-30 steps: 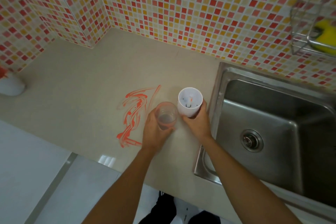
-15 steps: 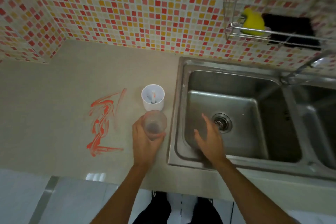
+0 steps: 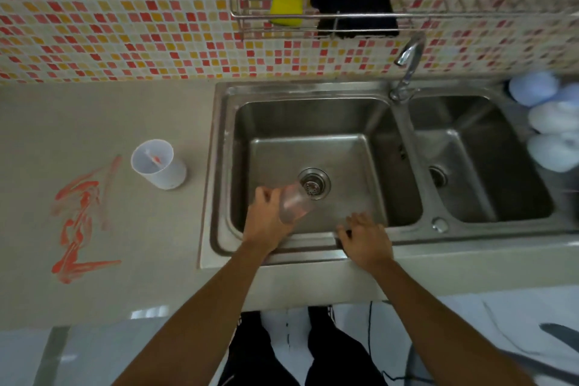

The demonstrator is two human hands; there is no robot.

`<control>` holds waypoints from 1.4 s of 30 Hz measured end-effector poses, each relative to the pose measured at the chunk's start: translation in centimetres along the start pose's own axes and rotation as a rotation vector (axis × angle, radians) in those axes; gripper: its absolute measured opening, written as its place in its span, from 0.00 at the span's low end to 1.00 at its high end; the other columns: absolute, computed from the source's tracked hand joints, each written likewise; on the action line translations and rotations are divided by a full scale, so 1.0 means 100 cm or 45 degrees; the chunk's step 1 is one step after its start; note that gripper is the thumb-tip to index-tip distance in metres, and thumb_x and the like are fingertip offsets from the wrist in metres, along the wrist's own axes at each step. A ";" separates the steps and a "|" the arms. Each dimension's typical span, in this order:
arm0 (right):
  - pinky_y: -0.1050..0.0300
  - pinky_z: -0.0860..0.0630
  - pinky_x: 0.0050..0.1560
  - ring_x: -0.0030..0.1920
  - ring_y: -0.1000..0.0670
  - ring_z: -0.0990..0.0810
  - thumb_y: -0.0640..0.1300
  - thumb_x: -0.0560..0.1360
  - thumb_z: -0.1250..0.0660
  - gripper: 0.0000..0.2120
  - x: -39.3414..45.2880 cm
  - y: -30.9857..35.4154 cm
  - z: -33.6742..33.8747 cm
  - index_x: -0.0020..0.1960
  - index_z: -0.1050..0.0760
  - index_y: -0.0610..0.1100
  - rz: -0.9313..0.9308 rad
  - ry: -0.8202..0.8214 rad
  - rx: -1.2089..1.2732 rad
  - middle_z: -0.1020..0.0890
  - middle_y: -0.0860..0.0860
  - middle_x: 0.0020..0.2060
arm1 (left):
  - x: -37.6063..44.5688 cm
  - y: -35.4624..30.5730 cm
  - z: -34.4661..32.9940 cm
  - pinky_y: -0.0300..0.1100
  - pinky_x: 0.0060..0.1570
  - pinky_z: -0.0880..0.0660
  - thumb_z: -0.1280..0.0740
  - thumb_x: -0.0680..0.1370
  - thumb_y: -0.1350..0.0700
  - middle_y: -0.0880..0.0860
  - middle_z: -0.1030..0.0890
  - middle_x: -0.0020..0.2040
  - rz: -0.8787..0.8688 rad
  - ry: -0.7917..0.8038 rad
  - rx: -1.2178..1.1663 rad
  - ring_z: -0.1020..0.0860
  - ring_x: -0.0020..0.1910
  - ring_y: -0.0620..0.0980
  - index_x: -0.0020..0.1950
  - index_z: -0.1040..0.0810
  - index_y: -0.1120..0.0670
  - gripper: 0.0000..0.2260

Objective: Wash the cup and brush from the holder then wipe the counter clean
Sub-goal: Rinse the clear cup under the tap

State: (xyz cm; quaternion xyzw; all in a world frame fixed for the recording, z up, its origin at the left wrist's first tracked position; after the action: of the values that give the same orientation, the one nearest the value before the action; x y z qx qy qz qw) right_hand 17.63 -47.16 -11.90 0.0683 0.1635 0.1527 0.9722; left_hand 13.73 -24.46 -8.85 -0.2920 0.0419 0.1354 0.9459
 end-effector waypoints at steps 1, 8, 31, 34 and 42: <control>0.48 0.35 0.66 0.70 0.46 0.32 0.57 0.81 0.50 0.24 0.001 -0.001 0.001 0.67 0.28 0.44 0.028 0.022 -0.020 0.27 0.47 0.67 | 0.003 -0.003 -0.003 0.48 0.57 0.26 0.23 0.65 0.45 0.55 0.33 0.61 -0.005 0.012 0.084 0.26 0.54 0.54 0.67 0.33 0.50 0.35; 0.47 0.41 0.72 0.75 0.46 0.39 0.61 0.74 0.67 0.42 0.005 -0.007 -0.001 0.66 0.27 0.39 0.090 0.074 0.005 0.27 0.44 0.68 | 0.018 -0.025 -0.013 0.48 0.57 0.32 0.32 0.71 0.39 0.56 0.30 0.61 -0.036 -0.005 0.603 0.32 0.57 0.55 0.66 0.35 0.53 0.30; 0.46 0.49 0.76 0.76 0.44 0.41 0.59 0.80 0.57 0.33 0.002 -0.010 0.000 0.74 0.38 0.37 0.099 0.125 -0.040 0.36 0.41 0.74 | 0.032 -0.061 -0.010 0.54 0.56 0.29 0.20 0.63 0.51 0.60 0.28 0.58 -0.415 -0.161 1.260 0.27 0.54 0.59 0.68 0.39 0.49 0.40; 0.46 0.49 0.76 0.75 0.45 0.39 0.59 0.80 0.57 0.33 0.001 -0.008 0.001 0.73 0.35 0.37 0.087 0.111 -0.049 0.33 0.42 0.73 | 0.029 -0.057 -0.006 0.54 0.59 0.30 0.24 0.64 0.60 0.60 0.28 0.58 -0.415 -0.163 1.197 0.28 0.55 0.59 0.69 0.40 0.49 0.38; 0.45 0.52 0.76 0.76 0.45 0.42 0.59 0.81 0.60 0.32 -0.006 0.001 0.006 0.73 0.36 0.40 0.015 0.162 -0.129 0.35 0.43 0.74 | 0.007 -0.034 0.008 0.51 0.63 0.32 0.25 0.68 0.42 0.58 0.34 0.63 0.163 -0.122 0.203 0.31 0.61 0.57 0.72 0.41 0.50 0.39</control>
State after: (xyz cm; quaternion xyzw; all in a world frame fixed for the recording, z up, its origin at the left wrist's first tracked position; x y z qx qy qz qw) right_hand 17.30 -47.34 -11.17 0.0100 0.2164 0.1707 0.9612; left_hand 15.40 -26.56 -6.49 -0.2055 0.0261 0.2056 0.9565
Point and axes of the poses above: each hand's wrist, its own x-axis towards the middle knuckle, its own z-axis out of the back of the hand, y = z × x, the point moved 1 cm from there along x, towards the middle knuckle
